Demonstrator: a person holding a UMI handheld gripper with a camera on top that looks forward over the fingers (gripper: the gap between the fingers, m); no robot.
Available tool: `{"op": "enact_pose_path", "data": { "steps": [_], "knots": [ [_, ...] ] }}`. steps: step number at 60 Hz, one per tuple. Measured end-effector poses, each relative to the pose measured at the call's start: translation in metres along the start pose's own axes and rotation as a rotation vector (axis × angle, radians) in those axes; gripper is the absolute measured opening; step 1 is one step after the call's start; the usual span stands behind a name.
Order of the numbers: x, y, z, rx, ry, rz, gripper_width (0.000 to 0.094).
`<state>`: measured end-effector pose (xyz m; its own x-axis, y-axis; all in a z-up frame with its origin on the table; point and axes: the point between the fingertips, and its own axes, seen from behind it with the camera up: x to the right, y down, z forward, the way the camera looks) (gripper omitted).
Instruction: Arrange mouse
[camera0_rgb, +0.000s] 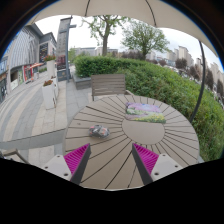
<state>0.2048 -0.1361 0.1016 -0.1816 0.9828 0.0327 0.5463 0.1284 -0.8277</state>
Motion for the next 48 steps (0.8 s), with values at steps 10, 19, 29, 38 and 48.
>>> {"op": "enact_pose_path", "data": {
  "steps": [10, 19, 29, 38, 48],
  "knots": [
    [-0.018, 0.003, 0.059, 0.034, 0.012, 0.002, 0.0851],
    [-0.031, 0.01, 0.111, 0.026, -0.002, 0.018, 0.0852],
    [-0.039, 0.015, 0.158, 0.024, -0.008, -0.005, 0.0854],
    [-0.038, 0.006, 0.185, 0.023, -0.011, -0.01, 0.0856],
    [-0.031, -0.007, 0.209, 0.014, 0.001, -0.009, 0.0854]
  ]
}}
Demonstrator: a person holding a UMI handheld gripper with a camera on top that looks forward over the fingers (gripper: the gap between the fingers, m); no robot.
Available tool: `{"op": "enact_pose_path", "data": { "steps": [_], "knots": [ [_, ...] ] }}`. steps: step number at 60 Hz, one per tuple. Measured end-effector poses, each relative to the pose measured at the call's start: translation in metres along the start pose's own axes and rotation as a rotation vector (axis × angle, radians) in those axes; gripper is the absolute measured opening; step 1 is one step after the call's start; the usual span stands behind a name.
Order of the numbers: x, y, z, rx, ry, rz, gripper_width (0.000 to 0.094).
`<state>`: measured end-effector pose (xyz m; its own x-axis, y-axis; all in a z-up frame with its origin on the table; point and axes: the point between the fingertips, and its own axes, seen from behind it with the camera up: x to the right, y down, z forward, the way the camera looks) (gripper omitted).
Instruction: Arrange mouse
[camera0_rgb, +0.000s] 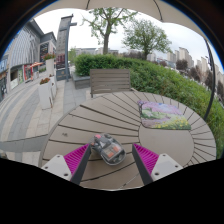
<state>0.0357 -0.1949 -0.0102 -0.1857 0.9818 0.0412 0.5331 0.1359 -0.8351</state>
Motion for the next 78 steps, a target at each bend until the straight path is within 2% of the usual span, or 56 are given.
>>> {"op": "enact_pose_path", "data": {
  "steps": [17, 24, 30, 39, 43, 52, 57, 61, 68, 78],
  "knots": [
    [0.024, -0.014, 0.031, -0.02, 0.042, 0.026, 0.0835],
    [0.03, -0.013, 0.035, -0.03, 0.055, 0.037, 0.0687],
    [0.033, -0.011, 0.037, -0.047, 0.054, 0.066, 0.0476],
    [0.047, -0.014, 0.033, -0.099, 0.078, 0.057, 0.0388],
    [0.057, -0.033, 0.027, -0.108, 0.073, 0.095, 0.0376],
    [0.107, -0.129, 0.021, -0.018, 0.063, 0.143, 0.0376],
    [0.151, -0.177, 0.038, 0.031, 0.095, 0.166, 0.0377],
    [0.187, -0.195, 0.06, 0.043, 0.124, 0.153, 0.0376],
    [0.241, -0.182, 0.117, 0.009, 0.184, 0.135, 0.0375],
    [0.267, -0.119, 0.167, -0.073, 0.173, 0.139, 0.0393]
  ]
}}
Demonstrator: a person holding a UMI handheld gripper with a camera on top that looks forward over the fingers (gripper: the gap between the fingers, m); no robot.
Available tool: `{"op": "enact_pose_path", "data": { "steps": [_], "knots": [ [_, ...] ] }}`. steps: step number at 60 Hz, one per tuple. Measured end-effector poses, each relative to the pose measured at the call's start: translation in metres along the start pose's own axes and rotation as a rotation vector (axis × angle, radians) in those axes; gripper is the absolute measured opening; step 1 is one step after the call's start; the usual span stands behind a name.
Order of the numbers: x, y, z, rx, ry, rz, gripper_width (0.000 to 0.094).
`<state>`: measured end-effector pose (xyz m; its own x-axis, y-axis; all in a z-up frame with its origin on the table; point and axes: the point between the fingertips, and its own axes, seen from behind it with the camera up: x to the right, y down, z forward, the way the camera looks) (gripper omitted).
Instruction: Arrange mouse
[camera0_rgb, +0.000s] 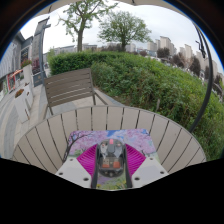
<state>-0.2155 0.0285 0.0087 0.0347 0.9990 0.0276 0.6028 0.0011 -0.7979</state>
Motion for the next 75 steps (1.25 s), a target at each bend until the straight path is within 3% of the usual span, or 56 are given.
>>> {"op": "enact_pose_path", "data": {
  "steps": [9, 11, 14, 16, 27, 50, 64, 75],
  "knots": [
    [0.01, 0.026, 0.01, -0.02, 0.003, 0.014, 0.0505],
    [0.011, 0.03, 0.007, -0.036, 0.005, 0.013, 0.0606],
    [0.013, 0.03, 0.0, -0.057, 0.004, 0.0, 0.0872],
    [0.013, 0.026, -0.009, -0.059, -0.003, -0.012, 0.0826],
    [0.023, 0.016, -0.112, -0.088, -0.055, -0.04, 0.0842],
    [0.063, 0.086, -0.342, -0.195, -0.089, -0.12, 0.0845],
    [0.071, 0.124, -0.384, -0.241, -0.09, -0.075, 0.0847],
    [0.064, 0.124, -0.394, -0.235, -0.106, -0.057, 0.0849]
  ]
}}
